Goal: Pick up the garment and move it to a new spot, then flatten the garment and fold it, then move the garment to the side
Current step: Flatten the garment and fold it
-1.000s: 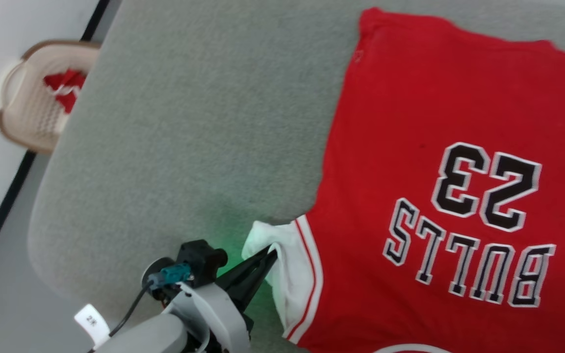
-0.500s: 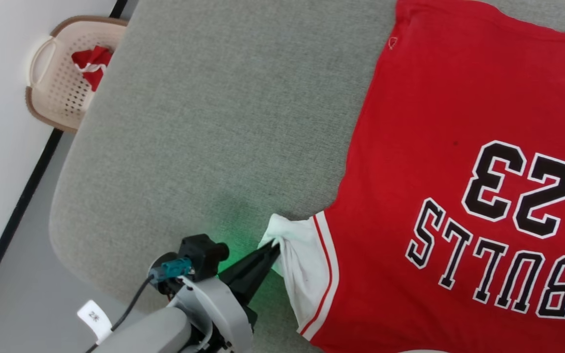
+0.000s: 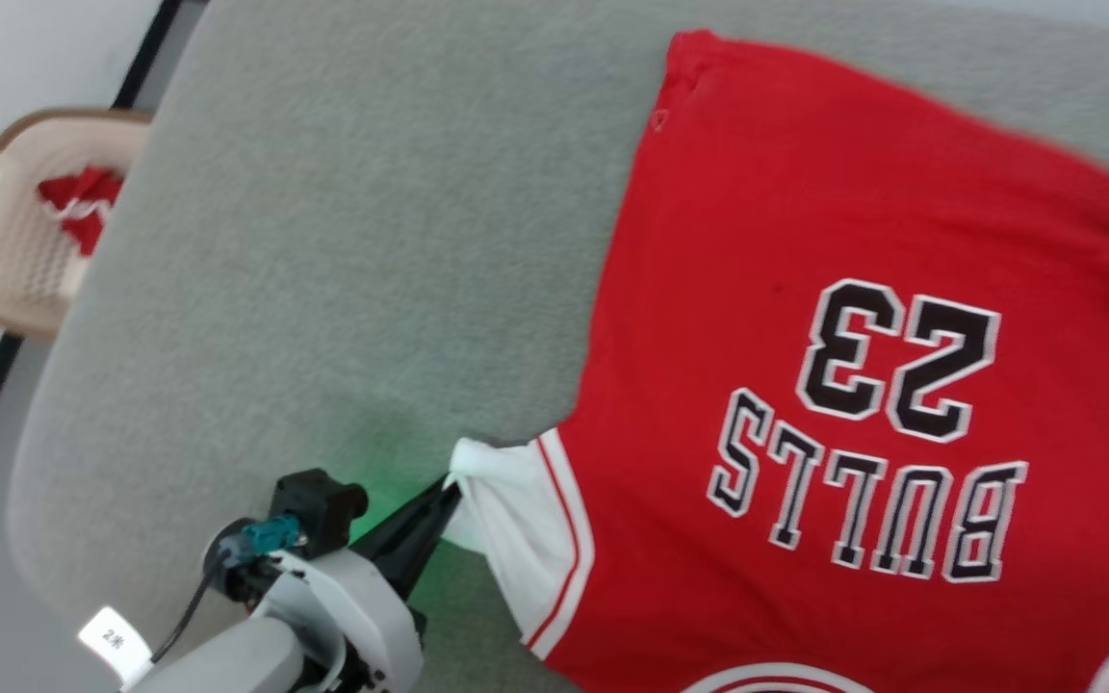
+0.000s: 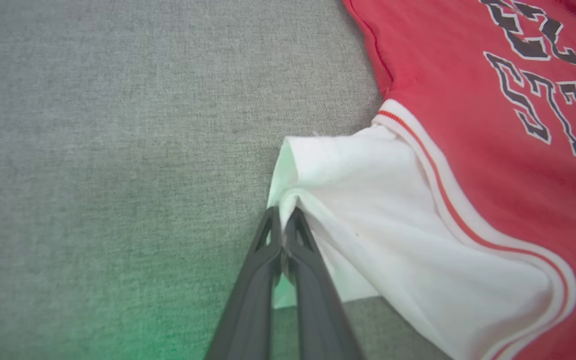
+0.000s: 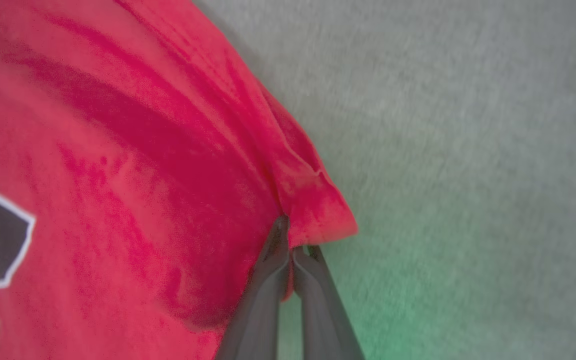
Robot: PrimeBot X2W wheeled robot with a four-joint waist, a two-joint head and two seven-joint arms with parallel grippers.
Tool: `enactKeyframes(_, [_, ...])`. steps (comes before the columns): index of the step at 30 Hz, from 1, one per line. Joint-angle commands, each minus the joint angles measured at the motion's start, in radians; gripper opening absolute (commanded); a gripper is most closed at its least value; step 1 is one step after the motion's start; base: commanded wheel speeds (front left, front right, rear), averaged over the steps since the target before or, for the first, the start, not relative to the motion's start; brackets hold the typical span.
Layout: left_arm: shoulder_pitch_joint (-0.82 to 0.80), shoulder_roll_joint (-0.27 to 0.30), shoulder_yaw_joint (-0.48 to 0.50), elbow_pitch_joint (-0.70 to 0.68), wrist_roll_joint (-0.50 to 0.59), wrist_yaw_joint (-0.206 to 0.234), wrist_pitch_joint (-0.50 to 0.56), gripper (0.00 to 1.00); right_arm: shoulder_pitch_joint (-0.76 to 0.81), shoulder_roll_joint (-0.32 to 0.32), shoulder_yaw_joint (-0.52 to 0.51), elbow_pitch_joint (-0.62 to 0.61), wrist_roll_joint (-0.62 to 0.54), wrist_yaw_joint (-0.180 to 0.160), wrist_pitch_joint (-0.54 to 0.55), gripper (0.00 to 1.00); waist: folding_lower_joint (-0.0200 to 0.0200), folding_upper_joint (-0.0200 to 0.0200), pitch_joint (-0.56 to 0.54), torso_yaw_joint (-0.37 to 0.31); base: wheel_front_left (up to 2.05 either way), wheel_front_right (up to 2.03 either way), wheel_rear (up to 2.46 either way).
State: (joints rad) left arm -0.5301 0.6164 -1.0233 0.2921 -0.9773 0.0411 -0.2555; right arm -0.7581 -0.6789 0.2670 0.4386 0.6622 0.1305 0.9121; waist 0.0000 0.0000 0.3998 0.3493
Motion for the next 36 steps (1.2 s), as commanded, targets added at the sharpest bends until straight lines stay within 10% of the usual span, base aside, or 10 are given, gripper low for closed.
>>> enactKeyframes(1, [0.016, 0.009, 0.002, -0.001, -0.003, 0.011, 0.003, 0.0, 0.117, -0.004, 0.019, -0.01, 0.027, 0.0, 0.009, 0.0, 0.0, 0.0, -0.062, -0.07, 0.0, 0.0, 0.0])
enactKeyframes(10, [0.054, 0.051, 0.012, -0.034, -0.025, 0.038, 0.01, 0.0, 0.486, -0.038, -0.072, -0.243, 0.091, 0.0, -0.031, 0.0, 0.0, 0.0, -0.12, -0.146, 0.0, 0.0, 0.0])
enactKeyframes(19, [0.087, 0.074, 0.015, -0.064, -0.04, 0.058, 0.011, 0.0, 0.858, 0.08, -0.25, -0.383, 0.042, -0.001, -0.044, 0.0, 0.0, 0.0, -0.149, -0.19, 0.0, 0.0, 0.0])
enactKeyframes(28, [0.09, 0.067, 0.013, -0.055, -0.049, 0.048, 0.012, 0.0, 0.909, 0.191, -0.291, -0.306, -0.081, -0.004, -0.108, 0.0, 0.0, 0.0, -0.153, -0.201, 0.0, 0.0, 0.0])
enactKeyframes(32, [0.094, 0.065, 0.015, -0.048, -0.055, 0.05, 0.01, 0.0, 0.893, 0.192, -0.284, -0.298, -0.104, -0.008, -0.11, 1.0, 0.0, 0.0, -0.156, -0.203, 0.0, 0.0, 0.0])
enactKeyframes(36, [0.101, 0.064, 0.016, -0.047, -0.055, 0.055, 0.007, 0.0, 0.899, 0.176, -0.297, -0.361, -0.1, -0.008, -0.073, 1.0, 0.0, 0.0, -0.163, -0.202, 0.0, 0.0, 0.0])
